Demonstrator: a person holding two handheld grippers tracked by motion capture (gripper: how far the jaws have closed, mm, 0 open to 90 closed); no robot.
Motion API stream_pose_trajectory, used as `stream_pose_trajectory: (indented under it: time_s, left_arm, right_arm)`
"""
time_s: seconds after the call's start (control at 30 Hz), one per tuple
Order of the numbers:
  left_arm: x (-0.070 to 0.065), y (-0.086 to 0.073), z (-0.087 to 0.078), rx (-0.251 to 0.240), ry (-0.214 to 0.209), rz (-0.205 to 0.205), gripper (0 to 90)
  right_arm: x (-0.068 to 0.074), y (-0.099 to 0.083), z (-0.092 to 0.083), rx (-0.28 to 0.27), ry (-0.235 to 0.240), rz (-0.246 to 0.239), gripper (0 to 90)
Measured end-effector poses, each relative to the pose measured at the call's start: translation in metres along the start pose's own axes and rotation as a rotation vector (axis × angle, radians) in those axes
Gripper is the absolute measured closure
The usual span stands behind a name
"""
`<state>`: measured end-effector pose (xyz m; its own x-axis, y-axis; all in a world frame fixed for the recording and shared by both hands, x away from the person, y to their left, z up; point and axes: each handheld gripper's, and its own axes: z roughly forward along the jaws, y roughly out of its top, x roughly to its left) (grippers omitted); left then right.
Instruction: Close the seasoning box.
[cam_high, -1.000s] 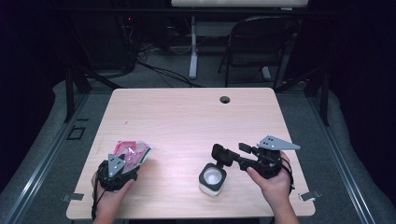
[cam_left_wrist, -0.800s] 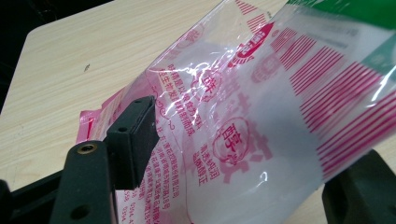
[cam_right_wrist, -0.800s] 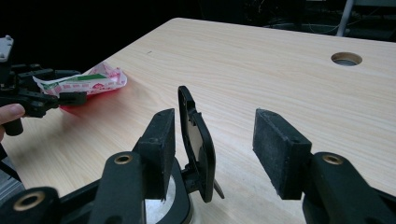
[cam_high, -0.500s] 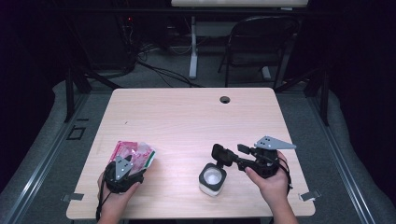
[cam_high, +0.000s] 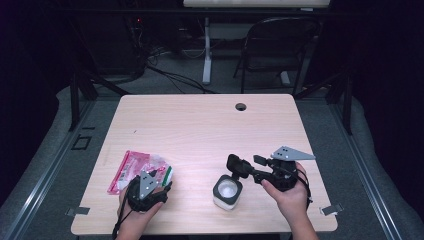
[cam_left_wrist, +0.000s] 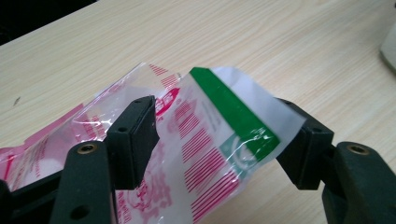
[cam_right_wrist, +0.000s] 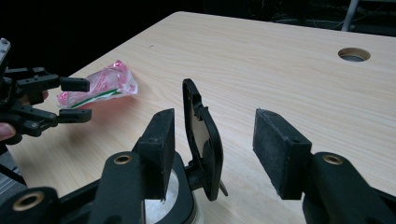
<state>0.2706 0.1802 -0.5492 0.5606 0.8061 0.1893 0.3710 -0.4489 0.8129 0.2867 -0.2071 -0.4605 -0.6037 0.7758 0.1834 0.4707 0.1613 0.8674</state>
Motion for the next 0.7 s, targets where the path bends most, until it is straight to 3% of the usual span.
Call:
stream_pose_trajectory:
  time_s: [0.7]
  left_arm:
    - [-0.019, 0.009, 0.0, -0.014, -0.049, 0.042, 35.5]
  right_arm:
    - [0.001, -0.002, 0.003, 0.019, -0.002, -0.006, 48.9]
